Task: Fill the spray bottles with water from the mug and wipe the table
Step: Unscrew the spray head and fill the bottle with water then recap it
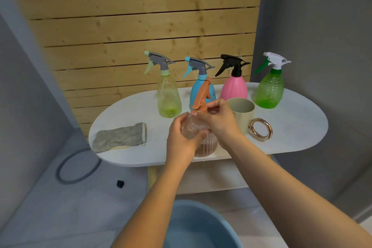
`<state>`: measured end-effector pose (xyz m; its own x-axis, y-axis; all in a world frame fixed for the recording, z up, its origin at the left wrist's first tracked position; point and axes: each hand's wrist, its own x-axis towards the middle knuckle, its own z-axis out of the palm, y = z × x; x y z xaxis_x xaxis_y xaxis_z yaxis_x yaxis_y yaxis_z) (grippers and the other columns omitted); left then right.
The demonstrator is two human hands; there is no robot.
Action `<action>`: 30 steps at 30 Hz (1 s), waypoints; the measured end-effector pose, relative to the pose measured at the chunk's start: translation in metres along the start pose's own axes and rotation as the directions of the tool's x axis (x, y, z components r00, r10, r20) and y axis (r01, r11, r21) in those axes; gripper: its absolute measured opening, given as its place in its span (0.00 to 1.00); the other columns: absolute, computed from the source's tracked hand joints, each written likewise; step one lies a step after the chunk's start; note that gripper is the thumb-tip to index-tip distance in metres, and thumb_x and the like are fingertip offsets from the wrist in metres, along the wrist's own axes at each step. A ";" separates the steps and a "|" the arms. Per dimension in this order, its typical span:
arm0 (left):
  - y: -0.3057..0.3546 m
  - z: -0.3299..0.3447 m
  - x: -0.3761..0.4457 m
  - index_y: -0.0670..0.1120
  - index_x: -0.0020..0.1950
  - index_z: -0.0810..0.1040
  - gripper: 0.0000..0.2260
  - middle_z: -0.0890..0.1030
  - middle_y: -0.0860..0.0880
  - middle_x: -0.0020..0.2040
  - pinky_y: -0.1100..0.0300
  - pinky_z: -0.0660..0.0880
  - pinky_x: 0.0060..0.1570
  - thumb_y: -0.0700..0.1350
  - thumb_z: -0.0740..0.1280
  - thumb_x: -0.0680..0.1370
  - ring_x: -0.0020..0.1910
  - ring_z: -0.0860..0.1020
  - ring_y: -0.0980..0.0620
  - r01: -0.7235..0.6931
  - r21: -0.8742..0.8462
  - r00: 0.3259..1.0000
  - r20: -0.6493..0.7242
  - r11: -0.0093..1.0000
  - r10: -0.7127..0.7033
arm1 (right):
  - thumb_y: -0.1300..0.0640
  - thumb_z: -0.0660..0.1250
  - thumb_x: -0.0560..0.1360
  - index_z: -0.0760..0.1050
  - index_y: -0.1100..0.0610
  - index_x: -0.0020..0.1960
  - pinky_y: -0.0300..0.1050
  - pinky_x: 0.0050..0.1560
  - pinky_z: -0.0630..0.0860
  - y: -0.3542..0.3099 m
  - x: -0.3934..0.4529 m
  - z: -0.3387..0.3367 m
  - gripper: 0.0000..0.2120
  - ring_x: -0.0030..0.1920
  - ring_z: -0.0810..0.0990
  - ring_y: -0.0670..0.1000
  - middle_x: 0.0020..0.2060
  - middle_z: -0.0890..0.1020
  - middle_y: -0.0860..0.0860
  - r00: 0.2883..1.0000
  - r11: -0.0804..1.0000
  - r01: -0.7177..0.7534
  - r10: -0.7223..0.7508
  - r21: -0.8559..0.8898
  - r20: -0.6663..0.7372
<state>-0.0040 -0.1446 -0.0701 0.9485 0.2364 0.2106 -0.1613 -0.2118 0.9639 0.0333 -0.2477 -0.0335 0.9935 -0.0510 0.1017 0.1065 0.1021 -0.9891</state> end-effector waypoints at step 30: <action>-0.001 0.001 0.000 0.50 0.67 0.70 0.31 0.74 0.55 0.63 0.75 0.66 0.48 0.48 0.78 0.67 0.60 0.72 0.58 -0.004 0.018 1.000 -0.008 1.000 0.005 | 0.67 0.71 0.70 0.82 0.57 0.44 0.53 0.56 0.78 -0.010 0.003 -0.010 0.06 0.43 0.82 0.50 0.40 0.84 0.54 0.975 0.987 0.107 -0.079 -0.124 0.209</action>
<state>-0.0040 -0.1457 -0.0710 0.9454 0.2435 0.2165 -0.1607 -0.2295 0.9600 0.0347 -0.2585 -0.0242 0.9683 0.1502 0.1998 0.2062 -0.0278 -0.9781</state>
